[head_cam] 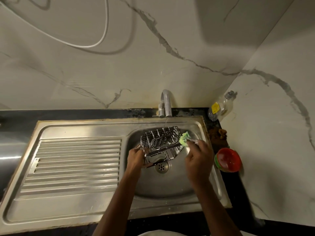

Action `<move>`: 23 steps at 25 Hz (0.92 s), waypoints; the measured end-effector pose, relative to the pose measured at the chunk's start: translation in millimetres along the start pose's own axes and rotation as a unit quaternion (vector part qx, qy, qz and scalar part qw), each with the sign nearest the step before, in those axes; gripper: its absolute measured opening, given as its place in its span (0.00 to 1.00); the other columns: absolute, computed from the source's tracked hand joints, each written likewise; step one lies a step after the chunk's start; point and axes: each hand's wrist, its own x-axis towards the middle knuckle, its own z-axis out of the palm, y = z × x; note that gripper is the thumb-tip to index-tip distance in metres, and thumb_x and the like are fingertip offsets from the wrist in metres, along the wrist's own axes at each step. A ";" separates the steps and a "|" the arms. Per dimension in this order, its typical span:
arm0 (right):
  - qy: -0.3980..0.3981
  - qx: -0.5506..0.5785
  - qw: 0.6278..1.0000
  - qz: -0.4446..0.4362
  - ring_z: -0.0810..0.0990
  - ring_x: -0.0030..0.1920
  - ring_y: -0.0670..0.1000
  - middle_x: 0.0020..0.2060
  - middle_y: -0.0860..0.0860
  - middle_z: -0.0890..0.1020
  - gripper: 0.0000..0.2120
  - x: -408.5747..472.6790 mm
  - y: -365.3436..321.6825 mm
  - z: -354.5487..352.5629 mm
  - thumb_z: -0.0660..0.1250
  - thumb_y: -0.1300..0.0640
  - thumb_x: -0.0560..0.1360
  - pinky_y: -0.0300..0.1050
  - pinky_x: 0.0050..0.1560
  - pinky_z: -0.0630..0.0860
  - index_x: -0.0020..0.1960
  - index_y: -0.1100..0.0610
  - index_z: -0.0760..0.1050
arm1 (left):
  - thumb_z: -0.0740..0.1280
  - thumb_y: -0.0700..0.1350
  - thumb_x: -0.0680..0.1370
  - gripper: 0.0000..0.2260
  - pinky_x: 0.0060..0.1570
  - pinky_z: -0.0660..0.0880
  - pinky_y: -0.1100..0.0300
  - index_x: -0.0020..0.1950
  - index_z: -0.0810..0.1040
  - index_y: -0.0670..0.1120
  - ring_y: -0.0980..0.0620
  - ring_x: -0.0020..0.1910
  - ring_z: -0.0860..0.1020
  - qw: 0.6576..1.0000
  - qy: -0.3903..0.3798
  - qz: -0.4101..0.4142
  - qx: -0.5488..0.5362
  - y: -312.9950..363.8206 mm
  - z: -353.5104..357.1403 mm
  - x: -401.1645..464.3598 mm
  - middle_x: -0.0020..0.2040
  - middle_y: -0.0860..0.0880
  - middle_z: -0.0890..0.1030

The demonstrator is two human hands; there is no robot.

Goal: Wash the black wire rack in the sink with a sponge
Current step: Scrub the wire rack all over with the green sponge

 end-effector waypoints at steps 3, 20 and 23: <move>-0.022 0.022 0.996 -0.089 0.80 0.49 0.58 0.50 0.57 0.84 0.14 -24.0 -21.2 3.9 0.62 0.65 0.77 0.52 0.43 0.80 0.55 0.61 0.84 | 0.63 0.39 0.82 0.12 0.40 0.85 0.45 0.58 0.85 0.45 0.42 0.57 0.84 1.000 -0.013 0.001 -0.001 -0.8 3.5 0.7 0.54 0.44 0.87; 0.011 0.014 1.000 -0.011 0.79 0.44 0.57 0.45 0.57 0.83 0.12 10.4 4.8 5.6 0.63 0.67 0.76 0.54 0.36 0.81 0.52 0.62 0.84 | 0.66 0.43 0.73 0.09 0.38 0.86 0.46 0.46 0.86 0.45 0.46 0.41 0.87 0.991 0.063 -0.009 0.120 -6.5 12.6 4.2 0.43 0.44 0.87; -0.012 0.047 0.994 -0.098 0.80 0.46 0.58 0.45 0.58 0.83 0.12 -11.2 -33.5 18.4 0.63 0.66 0.76 0.53 0.42 0.80 0.52 0.62 0.84 | 0.68 0.40 0.75 0.06 0.35 0.84 0.54 0.44 0.85 0.46 0.50 0.38 0.86 0.988 0.056 0.010 0.142 -5.2 21.9 1.9 0.41 0.45 0.87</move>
